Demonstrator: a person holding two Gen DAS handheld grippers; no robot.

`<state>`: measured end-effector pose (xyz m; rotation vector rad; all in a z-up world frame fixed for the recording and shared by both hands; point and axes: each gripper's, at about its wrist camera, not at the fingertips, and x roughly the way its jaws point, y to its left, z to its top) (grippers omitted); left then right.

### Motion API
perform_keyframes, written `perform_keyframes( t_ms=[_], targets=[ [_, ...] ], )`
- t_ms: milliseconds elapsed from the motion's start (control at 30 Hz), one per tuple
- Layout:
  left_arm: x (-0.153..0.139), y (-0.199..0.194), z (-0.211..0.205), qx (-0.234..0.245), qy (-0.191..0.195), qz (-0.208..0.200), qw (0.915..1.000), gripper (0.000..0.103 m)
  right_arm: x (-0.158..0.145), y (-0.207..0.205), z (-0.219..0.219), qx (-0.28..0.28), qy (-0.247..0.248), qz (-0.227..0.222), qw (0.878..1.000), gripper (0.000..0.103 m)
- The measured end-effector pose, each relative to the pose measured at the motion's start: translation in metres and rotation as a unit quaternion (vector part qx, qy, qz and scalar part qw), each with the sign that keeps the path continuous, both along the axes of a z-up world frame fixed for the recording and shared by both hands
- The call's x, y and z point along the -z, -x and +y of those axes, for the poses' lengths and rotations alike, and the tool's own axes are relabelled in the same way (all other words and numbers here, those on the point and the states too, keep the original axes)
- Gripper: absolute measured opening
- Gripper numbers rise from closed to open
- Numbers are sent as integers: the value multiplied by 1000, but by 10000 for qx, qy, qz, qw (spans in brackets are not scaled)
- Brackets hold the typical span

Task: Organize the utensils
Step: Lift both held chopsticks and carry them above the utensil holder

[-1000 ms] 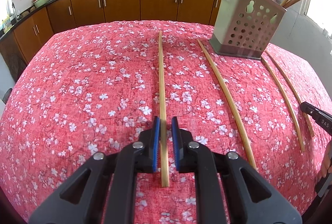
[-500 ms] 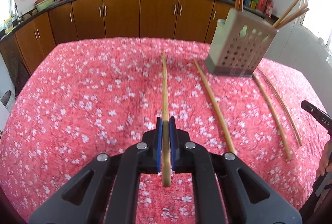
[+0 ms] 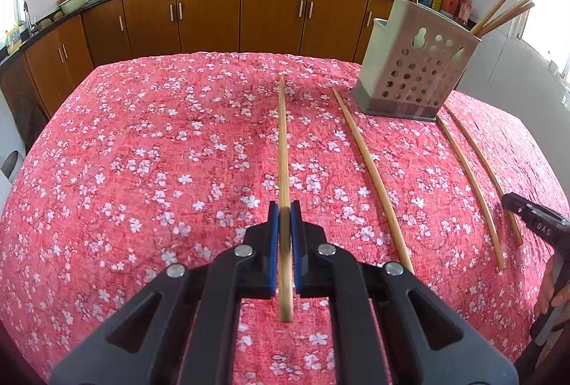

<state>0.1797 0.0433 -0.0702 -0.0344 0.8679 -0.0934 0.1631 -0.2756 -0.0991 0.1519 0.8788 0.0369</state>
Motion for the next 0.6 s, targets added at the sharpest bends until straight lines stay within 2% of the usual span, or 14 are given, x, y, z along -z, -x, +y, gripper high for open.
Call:
perform_keyframes(
  t_ms=[33,67,167,433,600],
  targets=[
    [0,0,1,-1,8,-2,10000,8,1,-1,1,5,73,-1,10000,10],
    [0,0,2,0,18,-7,10000,8,2,-1,0,-1,106,-12,9999,8],
    [-5,1,3,-12,49,-80,10000,8,1,-3,-5,-3,-11,23,10000,8],
    [-41,7,5,-52,193,-568,9982,8,-41,10,-13,161,-151,-743,9970,8],
    [-70,14,4,-72,275,-966,9949,8,-73,16,-18,289,-256,-1305,9907,8]
  ],
)
